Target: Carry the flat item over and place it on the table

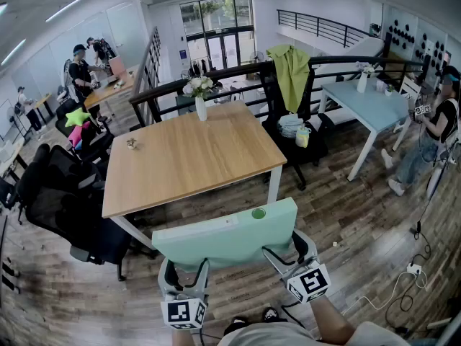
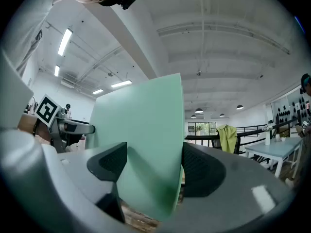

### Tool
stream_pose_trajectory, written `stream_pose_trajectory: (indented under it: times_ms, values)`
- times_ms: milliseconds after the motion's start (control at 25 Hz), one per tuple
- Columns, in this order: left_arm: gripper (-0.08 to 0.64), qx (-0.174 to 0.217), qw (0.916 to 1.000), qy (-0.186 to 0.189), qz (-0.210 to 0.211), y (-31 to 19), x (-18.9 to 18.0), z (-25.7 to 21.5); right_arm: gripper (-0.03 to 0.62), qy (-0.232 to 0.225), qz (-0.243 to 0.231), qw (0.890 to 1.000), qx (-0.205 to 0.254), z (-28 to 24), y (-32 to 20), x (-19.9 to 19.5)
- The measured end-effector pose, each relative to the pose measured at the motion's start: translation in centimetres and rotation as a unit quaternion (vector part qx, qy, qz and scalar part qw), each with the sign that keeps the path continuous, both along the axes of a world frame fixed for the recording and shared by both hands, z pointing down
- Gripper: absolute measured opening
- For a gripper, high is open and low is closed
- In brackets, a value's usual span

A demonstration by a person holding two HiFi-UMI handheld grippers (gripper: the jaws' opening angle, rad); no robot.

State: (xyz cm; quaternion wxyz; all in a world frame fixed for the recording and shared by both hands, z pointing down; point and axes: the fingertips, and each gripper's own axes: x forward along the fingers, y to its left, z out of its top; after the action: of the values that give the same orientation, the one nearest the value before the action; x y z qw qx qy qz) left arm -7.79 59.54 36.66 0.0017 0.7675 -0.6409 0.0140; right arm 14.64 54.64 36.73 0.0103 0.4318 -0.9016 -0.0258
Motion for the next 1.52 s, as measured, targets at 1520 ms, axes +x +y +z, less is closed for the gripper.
stream_pose_trajectory:
  times_ms: [1520]
  values:
    - [0.411, -0.024, 0.9986, 0.022, 0.041, 1.3, -6.2, 3.7, 0.362, 0.026, 0.025, 0.999, -0.022, 2.5, 2.6, -6.0]
